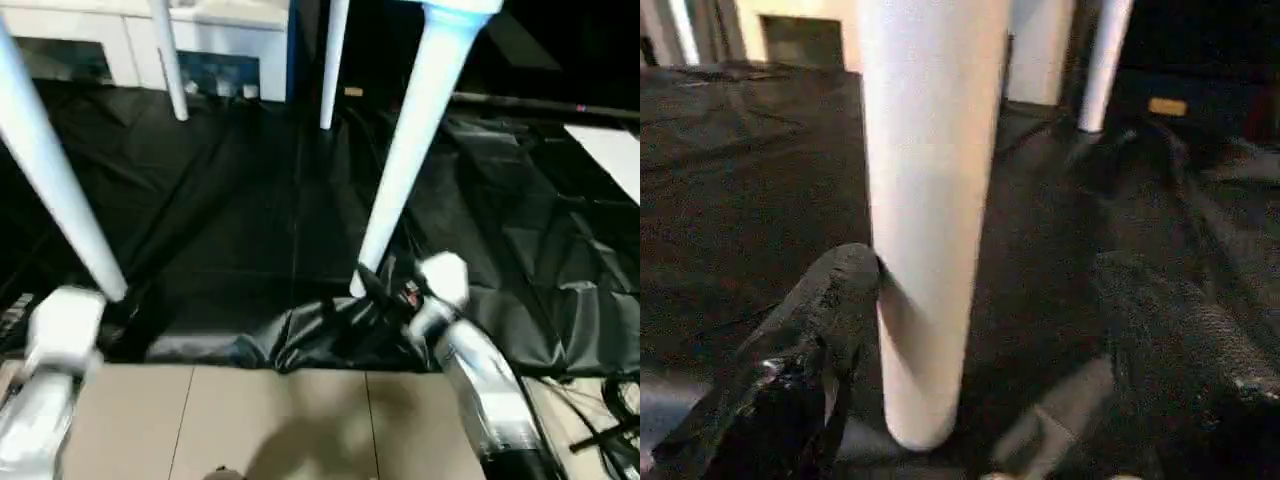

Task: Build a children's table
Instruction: Flip table

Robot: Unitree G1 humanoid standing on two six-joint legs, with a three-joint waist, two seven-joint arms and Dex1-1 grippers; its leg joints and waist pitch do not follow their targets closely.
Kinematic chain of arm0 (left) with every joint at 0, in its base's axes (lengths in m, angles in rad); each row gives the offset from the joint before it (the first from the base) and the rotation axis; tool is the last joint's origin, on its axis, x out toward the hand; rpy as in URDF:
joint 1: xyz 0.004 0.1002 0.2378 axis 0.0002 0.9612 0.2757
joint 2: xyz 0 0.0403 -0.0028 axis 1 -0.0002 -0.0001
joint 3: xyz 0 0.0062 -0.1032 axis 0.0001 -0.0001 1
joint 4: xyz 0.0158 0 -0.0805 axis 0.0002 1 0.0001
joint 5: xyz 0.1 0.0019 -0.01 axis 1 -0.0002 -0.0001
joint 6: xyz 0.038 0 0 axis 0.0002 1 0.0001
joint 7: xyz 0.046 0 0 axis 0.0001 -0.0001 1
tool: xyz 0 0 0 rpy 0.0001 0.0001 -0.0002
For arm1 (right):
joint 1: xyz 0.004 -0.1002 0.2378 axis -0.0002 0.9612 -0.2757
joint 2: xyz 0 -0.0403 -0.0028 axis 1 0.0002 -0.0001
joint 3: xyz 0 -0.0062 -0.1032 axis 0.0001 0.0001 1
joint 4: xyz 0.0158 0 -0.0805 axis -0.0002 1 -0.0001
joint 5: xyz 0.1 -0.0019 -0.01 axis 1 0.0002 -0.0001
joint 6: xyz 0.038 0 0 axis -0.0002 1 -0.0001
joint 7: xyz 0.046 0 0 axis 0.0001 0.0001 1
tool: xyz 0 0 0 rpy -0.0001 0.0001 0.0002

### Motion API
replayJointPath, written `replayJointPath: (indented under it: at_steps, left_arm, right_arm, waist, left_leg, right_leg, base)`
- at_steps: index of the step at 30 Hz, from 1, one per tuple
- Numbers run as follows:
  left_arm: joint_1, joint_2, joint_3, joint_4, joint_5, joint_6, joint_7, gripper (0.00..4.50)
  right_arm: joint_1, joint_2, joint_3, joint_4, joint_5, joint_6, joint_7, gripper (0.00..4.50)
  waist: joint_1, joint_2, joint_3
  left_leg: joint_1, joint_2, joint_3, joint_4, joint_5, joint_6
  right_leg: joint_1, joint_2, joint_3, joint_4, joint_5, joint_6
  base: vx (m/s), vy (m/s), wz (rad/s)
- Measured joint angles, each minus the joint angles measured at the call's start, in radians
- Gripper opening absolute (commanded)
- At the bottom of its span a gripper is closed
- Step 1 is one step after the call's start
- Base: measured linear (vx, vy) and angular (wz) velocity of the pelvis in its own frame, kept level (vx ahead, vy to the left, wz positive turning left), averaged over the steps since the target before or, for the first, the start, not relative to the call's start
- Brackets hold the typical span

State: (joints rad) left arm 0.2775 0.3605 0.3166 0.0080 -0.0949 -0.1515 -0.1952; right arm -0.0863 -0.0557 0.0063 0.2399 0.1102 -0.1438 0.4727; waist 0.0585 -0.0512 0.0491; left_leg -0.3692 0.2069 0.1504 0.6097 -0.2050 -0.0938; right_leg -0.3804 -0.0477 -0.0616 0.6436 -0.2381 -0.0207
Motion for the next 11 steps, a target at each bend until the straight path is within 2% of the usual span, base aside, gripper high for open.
replayJointPath:
  at_steps: [3,6,8,11]
  left_arm:
    - [0.079,-0.046,0.023,-0.121,-0.080,0.018,-0.009,3.65]
    - [0.130,-0.080,-0.022,-0.282,-0.141,0.123,-0.004,3.65]
    - [0.149,-0.107,-0.084,-0.368,-0.132,0.182,0.020,3.65]
    - [0.160,-0.148,-0.133,-0.469,-0.096,0.207,0.062,3.65]
  right_arm:
    - [0.072,-0.018,-0.016,-0.123,0.006,0.070,-0.034,3.73]
    - [0.134,-0.046,-0.018,-0.246,0.012,0.151,-0.039,3.73]
    - [0.170,-0.046,-0.015,-0.336,0.021,0.233,-0.051,3.73]
    - [0.222,-0.049,-0.006,-0.467,0.037,0.338,-0.073,3.73]
  waist:
    - [0.002,-0.001,-0.001]
    - [0.002,-0.002,-0.001]
    - [0.001,-0.001,-0.001]
    - [-0.001,-0.002,-0.001]
  left_leg:
    - [0.001,0.000,0.001,-0.002,0.000,0.001]
    - [0.004,0.000,0.005,-0.005,0.000,0.001]
    - [0.006,0.000,0.006,-0.008,0.000,0.000]
    - [0.015,0.000,0.006,-0.013,0.000,0.000]
  right_leg:
    - [0.001,0.000,0.001,-0.004,-0.001,0.001]
    - [0.004,0.000,0.003,-0.004,-0.001,0.002]
    - [0.005,0.000,0.005,-0.004,-0.002,0.005]
    - [0.010,0.003,0.008,-0.004,-0.005,0.011]
  base:
    - [0.017,0.005,-0.01]
    - [0.000,0.000,0.00]
    - [0.000,0.000,0.00]
    - [0.000,0.000,0.00]
